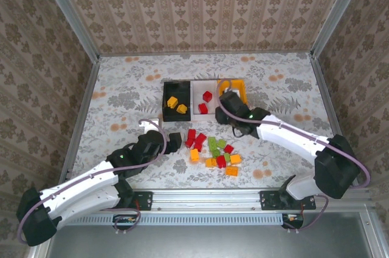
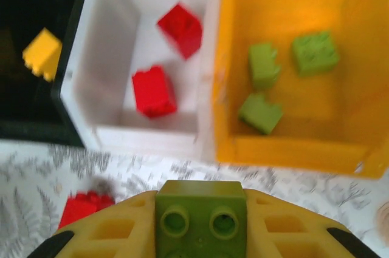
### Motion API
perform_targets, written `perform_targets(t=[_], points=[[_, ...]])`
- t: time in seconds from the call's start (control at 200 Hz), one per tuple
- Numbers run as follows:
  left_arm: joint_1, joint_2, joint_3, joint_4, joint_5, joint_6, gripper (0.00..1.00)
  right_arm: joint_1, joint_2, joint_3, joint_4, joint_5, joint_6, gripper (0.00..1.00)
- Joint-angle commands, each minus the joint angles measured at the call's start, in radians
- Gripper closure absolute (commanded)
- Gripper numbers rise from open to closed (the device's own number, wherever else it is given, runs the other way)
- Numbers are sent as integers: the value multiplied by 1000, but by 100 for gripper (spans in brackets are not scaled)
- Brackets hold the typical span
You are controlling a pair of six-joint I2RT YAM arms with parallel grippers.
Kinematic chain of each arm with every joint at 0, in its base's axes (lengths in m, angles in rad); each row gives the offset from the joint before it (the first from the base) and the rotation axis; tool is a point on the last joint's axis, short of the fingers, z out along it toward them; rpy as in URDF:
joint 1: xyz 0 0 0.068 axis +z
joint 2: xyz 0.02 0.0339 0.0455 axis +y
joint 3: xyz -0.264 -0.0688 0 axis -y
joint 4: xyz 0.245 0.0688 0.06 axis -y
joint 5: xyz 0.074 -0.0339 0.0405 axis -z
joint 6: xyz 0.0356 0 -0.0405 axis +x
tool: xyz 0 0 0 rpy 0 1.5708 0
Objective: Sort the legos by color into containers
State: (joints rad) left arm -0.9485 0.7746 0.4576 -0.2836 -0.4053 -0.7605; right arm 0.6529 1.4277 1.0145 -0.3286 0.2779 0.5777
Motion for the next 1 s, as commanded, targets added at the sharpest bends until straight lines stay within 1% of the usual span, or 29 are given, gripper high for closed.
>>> perform_targets(t=[0.0, 0.245, 0.395, 0.465, 0.505, 0.565, 0.62, 0.645, 0.75, 0.825, 0.885, 0.995], points=[[3, -14, -14, 4, -4, -4, 0, -82, 76, 82, -79, 6, -25, 70], [15, -14, -11, -20, 11, -2, 0, -190, 352, 312, -160, -9, -17, 70], [26, -14, -14, -23, 22, 3, 0, -199, 431, 378, -181, -5, -10, 68], [34, -9, -14, -19, 31, 7, 0, -200, 449, 394, -185, -8, 0, 63], [38, -6, -15, -15, 38, 11, 0, -200, 452, 400, -185, -13, 4, 55], [46, 4, -10, -11, 48, 19, 0, -200, 446, 403, -186, -21, 14, 39], [54, 17, -6, -3, 62, 31, 0, -199, 432, 400, -180, -29, 17, 31], [55, 28, -1, 3, 69, 39, 0, -198, 423, 397, -179, -32, 19, 29], [59, 92, 31, 29, 116, 87, 1, -192, 367, 361, -161, -48, 23, 27], [58, 186, 81, 44, 163, 127, 5, -185, 315, 309, -130, -74, 34, 27], [55, 299, 135, 43, 195, 157, 9, -181, 281, 269, -111, -87, 42, 27], [38, 496, 239, 22, 208, 205, 13, -176, 231, 207, -93, -94, 51, 27]])
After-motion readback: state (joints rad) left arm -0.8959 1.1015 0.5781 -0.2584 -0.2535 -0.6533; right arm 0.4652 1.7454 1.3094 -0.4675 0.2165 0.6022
